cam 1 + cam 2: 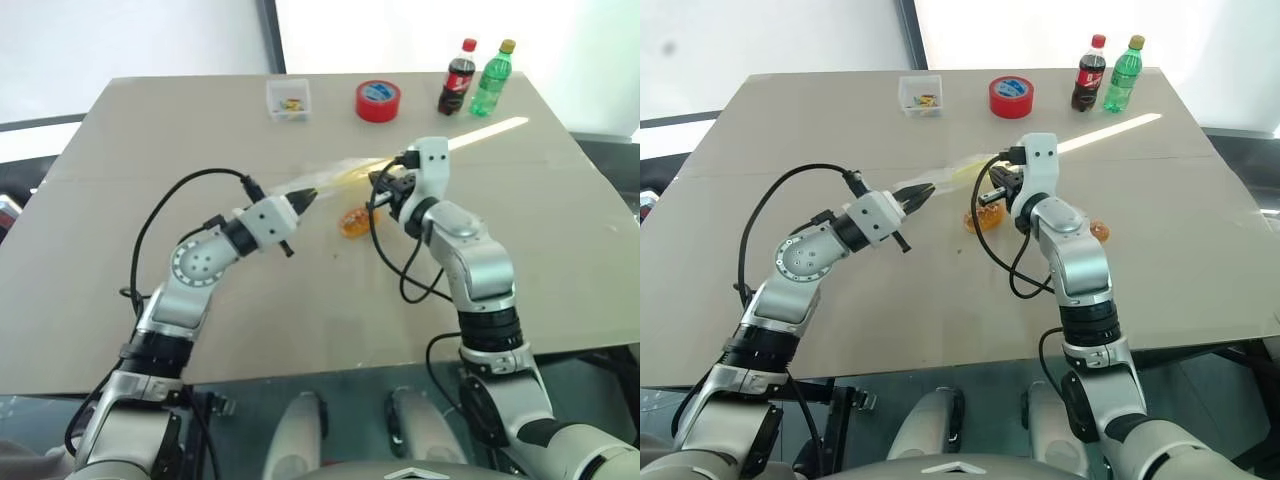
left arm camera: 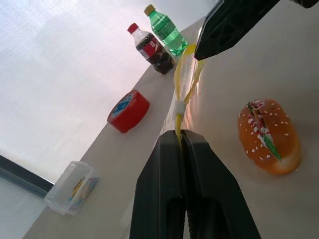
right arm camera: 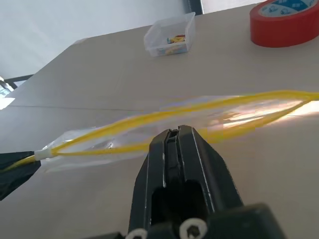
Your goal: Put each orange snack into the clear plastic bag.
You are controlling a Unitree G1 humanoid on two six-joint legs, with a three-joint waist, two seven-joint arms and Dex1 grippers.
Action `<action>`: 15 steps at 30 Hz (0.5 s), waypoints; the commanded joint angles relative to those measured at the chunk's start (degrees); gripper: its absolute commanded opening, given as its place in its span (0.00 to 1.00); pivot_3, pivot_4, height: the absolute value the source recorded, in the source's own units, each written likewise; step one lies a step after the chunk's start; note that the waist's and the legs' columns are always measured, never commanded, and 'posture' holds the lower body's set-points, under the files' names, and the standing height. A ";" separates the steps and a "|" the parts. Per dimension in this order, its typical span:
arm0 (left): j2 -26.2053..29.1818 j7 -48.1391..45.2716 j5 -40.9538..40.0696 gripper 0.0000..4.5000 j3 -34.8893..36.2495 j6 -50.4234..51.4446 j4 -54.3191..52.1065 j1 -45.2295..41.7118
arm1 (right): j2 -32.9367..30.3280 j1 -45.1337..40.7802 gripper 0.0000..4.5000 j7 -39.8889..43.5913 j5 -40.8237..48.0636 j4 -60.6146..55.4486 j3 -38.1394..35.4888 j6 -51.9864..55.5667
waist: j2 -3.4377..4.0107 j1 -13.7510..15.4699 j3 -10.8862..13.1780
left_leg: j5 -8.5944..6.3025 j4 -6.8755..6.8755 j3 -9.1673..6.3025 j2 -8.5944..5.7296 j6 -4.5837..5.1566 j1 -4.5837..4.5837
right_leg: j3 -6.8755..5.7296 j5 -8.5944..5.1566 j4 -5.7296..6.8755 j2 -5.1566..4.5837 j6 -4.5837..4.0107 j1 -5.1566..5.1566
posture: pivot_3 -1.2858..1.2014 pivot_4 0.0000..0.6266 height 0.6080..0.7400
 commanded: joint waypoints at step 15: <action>-2.61 -2.41 -2.46 0.00 0.88 -1.06 -5.30 2.69 | -19.96 -5.46 0.26 -0.40 -22.54 16.19 25.33 -36.30 | 0.00 -0.05 0.00 | 0.00 0.02 0.03 0.00 0.00 0.01 | 0.01 0.00 -0.01 0.01 0.01 -0.01 | 0.52 0.24 1.00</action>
